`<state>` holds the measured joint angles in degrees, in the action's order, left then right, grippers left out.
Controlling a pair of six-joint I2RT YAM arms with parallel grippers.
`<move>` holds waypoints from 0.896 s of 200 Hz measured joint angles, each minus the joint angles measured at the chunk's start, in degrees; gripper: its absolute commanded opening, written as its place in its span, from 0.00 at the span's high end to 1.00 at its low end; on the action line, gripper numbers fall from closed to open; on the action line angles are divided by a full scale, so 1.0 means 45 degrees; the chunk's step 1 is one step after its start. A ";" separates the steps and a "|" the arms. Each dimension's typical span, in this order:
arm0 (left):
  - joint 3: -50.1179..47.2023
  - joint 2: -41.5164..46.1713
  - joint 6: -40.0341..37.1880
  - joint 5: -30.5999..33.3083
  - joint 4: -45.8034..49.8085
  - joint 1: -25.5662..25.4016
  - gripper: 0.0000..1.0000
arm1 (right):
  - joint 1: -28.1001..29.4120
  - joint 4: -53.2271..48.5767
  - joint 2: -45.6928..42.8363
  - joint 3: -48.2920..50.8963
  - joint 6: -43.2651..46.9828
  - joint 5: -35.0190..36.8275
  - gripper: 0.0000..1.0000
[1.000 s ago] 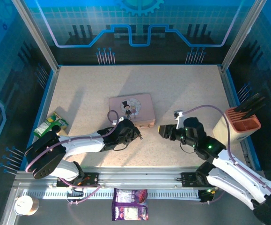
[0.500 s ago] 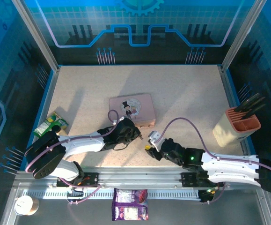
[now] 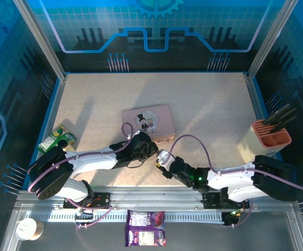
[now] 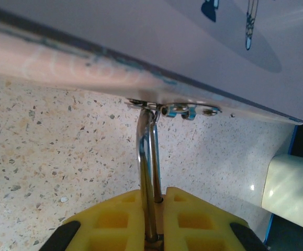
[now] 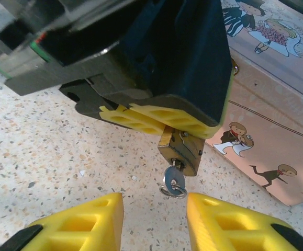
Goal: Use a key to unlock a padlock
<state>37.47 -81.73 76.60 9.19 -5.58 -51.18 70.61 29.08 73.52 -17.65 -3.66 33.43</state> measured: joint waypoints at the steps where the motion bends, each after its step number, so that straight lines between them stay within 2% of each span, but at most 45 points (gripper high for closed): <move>1: 0.0000 0.0000 0.0000 0.0000 0.0005 0.0000 1.00 | 0.0000 0.0029 0.0029 0.0000 0.0019 0.0015 0.64; 65: 0.0000 0.0010 0.0000 -0.0010 0.0238 -0.0024 1.00 | 0.0000 0.1350 0.1093 -0.0005 0.0393 0.0627 0.72; 179: 0.0000 0.0199 0.0005 0.0000 0.0345 -0.0083 1.00 | -0.0039 0.2229 0.1894 -0.0131 0.0345 0.0821 0.81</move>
<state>37.47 -80.84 76.62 9.19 -4.03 -51.55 70.43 39.11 82.04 -18.24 -2.11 37.12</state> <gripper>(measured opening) 0.112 0.196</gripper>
